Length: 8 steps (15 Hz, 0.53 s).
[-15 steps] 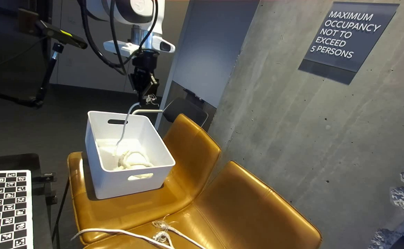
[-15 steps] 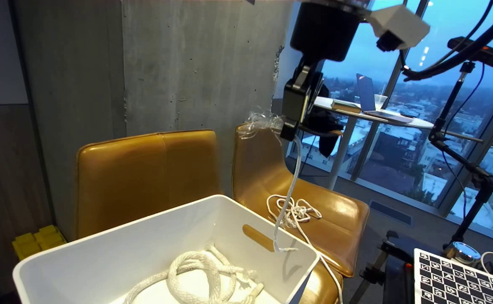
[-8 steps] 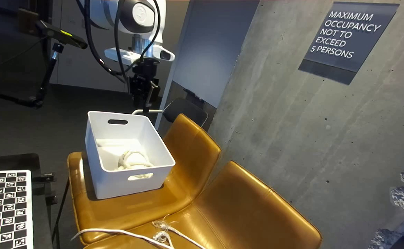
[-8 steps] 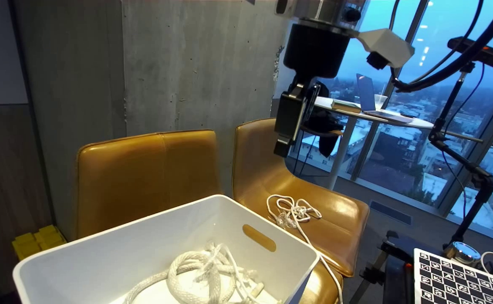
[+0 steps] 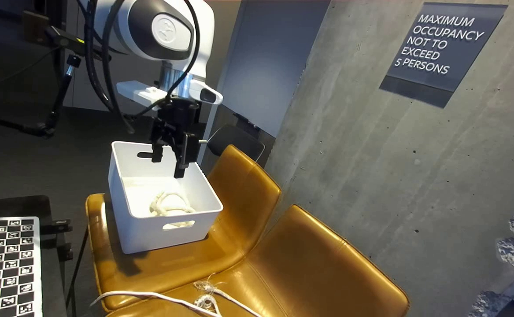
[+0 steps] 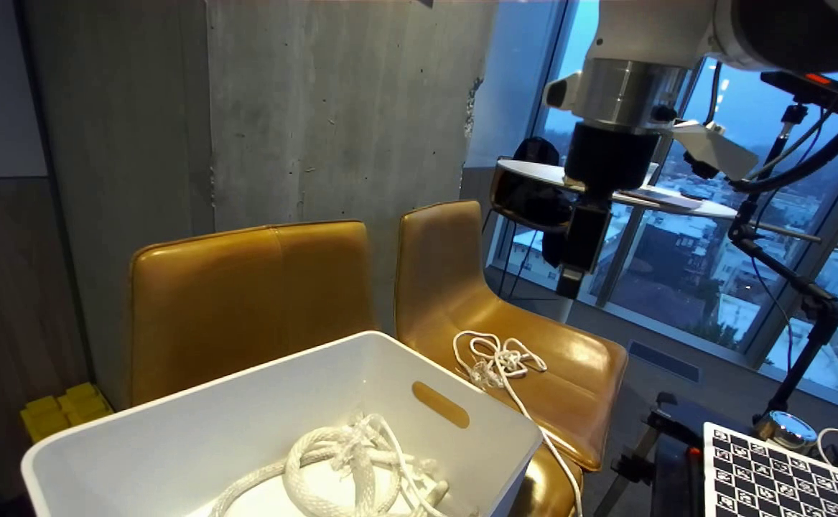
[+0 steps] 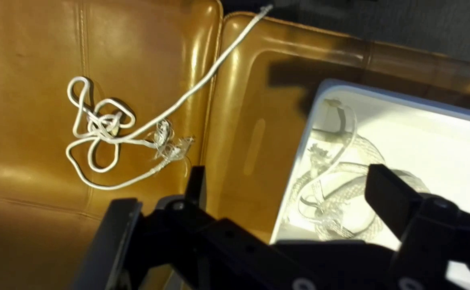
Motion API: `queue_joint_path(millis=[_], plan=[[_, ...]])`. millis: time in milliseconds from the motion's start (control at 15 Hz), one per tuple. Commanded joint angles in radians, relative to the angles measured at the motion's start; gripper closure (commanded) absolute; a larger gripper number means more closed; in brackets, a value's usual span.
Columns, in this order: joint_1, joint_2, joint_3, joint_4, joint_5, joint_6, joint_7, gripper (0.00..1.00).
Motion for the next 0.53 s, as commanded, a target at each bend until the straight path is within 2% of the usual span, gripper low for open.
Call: queue_joint_path(millis=[0, 467], plan=[[-0.038, -0.076, -0.044, -0.116, 0.013, 0.043, -0.066, 0.00], [-0.107, -0.084, -0.118, -0.182, -0.014, 0.072, -0.174, 0.00]])
